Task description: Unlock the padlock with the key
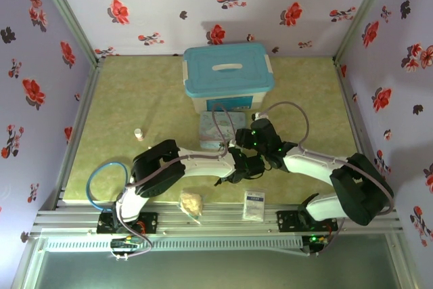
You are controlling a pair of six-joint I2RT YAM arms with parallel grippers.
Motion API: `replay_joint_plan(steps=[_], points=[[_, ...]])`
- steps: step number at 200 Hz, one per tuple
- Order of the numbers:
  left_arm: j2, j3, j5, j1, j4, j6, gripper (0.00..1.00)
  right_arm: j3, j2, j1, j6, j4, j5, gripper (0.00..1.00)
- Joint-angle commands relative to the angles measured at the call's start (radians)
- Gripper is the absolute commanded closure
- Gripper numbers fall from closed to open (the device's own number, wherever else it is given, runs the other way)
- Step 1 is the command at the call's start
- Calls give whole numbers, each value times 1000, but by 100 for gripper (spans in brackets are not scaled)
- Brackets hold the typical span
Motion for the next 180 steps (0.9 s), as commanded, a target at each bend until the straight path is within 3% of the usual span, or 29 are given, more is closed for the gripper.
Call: replay_joint_plan(steps=[1, 55, 87, 111, 138, 180], points=[[-70, -20, 80, -12, 103, 17, 60, -32, -16, -8, -10, -108, 6, 50], [-398, -226, 166, 54, 360, 39, 50, -28, -189, -67, -47, -268, -32, 44], [-586, -405, 249, 155, 527, 9, 43, -24, -305, -76, -57, -382, -110, 44], [-679, -545, 314, 233, 661, -24, 43, -43, -333, -50, -19, -384, -202, 46], [-718, -671, 341, 281, 781, -79, 48, -57, -294, 67, 30, -329, -178, 47], [-703, -756, 356, 292, 890, -141, 51, -11, -60, 191, 82, -192, -171, 47]])
